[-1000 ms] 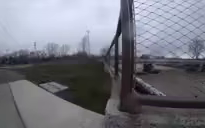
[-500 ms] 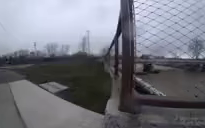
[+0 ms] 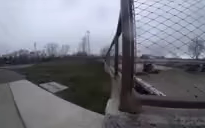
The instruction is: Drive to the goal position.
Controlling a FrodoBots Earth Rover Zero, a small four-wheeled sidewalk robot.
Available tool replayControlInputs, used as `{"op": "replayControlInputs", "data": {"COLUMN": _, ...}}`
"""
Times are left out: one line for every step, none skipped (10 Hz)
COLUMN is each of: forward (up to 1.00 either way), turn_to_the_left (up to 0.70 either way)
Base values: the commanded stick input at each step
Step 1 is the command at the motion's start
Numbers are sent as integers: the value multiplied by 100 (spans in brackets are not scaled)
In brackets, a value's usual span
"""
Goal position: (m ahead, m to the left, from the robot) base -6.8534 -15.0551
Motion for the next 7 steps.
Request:
{"op": "replayControlInputs", "data": {"forward": 4, "turn_to_the_left": 0}}
{"op": "replayControlInputs", "data": {"forward": 4, "turn_to_the_left": 0}}
{"op": "replayControlInputs", "data": {"forward": 4, "turn_to_the_left": 0}}
{"op": "replayControlInputs", "data": {"forward": 4, "turn_to_the_left": 0}}
{"op": "replayControlInputs", "data": {"forward": 4, "turn_to_the_left": 0}}
{"op": "replayControlInputs", "data": {"forward": 4, "turn_to_the_left": 0}}
{"op": "replayControlInputs", "data": {"forward": 4, "turn_to_the_left": 0}}
